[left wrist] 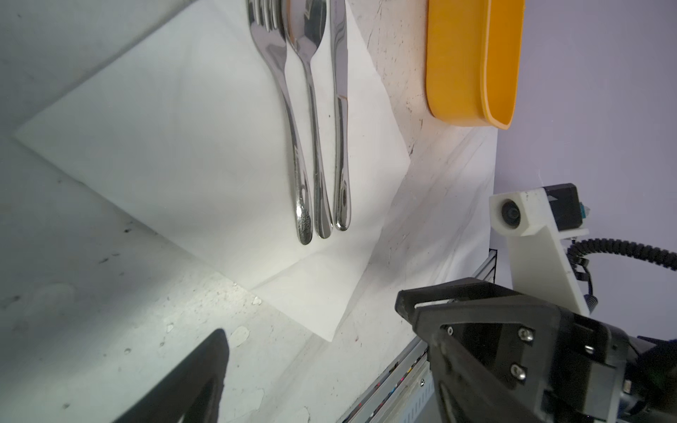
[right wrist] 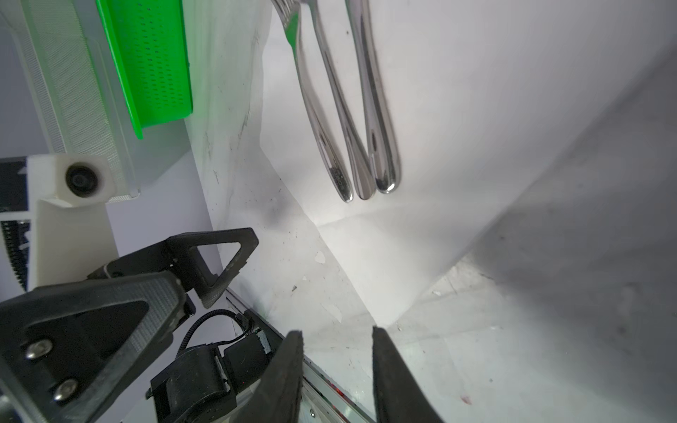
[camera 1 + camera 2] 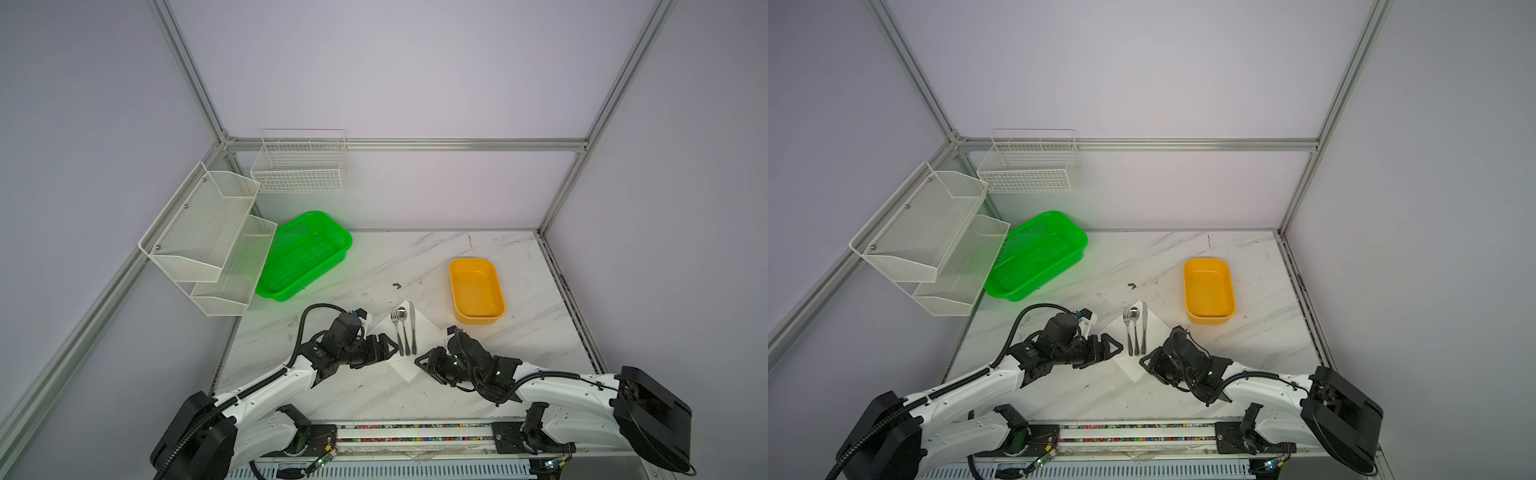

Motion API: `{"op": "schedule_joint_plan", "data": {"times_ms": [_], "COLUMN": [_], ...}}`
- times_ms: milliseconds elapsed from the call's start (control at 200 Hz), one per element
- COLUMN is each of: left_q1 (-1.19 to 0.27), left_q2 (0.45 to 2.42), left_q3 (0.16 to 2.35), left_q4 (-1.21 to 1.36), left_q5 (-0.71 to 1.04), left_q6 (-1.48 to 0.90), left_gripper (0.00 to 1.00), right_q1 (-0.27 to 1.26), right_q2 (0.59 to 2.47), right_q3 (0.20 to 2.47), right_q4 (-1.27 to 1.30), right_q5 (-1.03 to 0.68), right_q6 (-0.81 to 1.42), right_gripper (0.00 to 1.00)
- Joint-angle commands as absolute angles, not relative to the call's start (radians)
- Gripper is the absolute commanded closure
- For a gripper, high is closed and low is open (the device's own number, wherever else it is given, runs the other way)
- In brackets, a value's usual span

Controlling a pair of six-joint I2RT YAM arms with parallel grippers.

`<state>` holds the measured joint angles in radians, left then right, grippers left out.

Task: Place the utensils on the paper napkin and roll it up
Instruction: 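Move both grippers to the napkin corner nearest the robot and pinch it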

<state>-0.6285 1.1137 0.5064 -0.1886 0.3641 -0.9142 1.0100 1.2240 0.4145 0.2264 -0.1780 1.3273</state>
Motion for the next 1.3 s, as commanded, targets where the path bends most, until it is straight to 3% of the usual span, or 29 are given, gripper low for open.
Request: {"op": "schedule_joint_plan", "data": {"times_ms": [0, 265, 545, 820, 1295], "left_q1": [-0.647, -0.660, -0.671, -0.733, -0.736], "left_q2": [1.130, 1.196, 1.224, 1.184, 1.264], "left_q3": [0.514, 0.543, 0.535, 0.431, 0.529], "left_q4": [-0.147, -0.112, -0.110, 0.020, -0.079], "left_q5": [0.387, 0.406, 0.406, 0.382, 0.361], "left_q6": [-0.891, -0.891, -0.913, -1.118, -1.037], "left_gripper": [0.20, 0.42, 0.41, 0.40, 0.40], "right_q1": [1.049, 1.091, 1.092, 1.092, 1.076], "right_q2": [1.272, 1.337, 1.322, 1.342, 1.453], "right_q3": [0.419, 0.396, 0.344, 0.318, 0.354], "right_q4": [0.327, 0.356, 0.377, 0.436, 0.468], "right_q5": [-0.144, -0.119, -0.109, -0.102, -0.123], "right_q6": [1.436, 1.513, 1.575, 1.592, 1.597], "right_gripper": [0.65, 0.66, 0.63, 0.63, 0.63]}}
